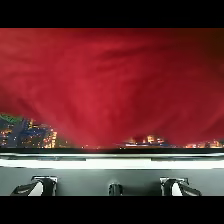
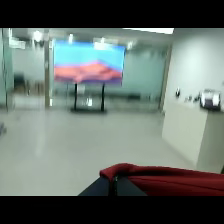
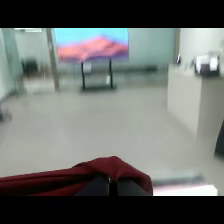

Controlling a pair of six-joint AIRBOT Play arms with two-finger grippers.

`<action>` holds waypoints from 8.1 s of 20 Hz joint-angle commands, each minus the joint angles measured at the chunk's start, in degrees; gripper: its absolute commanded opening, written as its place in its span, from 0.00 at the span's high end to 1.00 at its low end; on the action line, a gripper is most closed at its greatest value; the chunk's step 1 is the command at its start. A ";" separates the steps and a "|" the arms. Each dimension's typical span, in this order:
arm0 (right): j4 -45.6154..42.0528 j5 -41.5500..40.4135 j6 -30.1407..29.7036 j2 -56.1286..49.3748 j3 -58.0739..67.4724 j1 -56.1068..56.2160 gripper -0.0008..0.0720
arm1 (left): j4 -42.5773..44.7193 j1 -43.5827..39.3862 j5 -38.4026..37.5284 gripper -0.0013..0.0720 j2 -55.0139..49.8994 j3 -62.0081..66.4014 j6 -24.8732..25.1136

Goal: Fold the shirts.

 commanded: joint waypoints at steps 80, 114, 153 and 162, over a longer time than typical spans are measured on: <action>8.20 9.57 -5.22 -22.84 -80.28 2.10 0.31 | -6.67 9.09 -11.67 0.94 -30.69 -77.15 18.69; 15.08 11.13 -3.15 -52.19 -25.33 -2.78 0.12 | -13.09 1.29 -17.51 0.04 -60.06 -13.49 0.63; 18.84 36.68 8.15 -28.20 -26.62 7.76 0.93 | -47.69 -48.17 9.35 0.94 -68.78 -21.20 7.58; 16.33 38.16 10.78 -21.88 -26.62 7.76 0.93 | -61.24 -54.49 6.99 0.95 -70.99 -21.22 15.69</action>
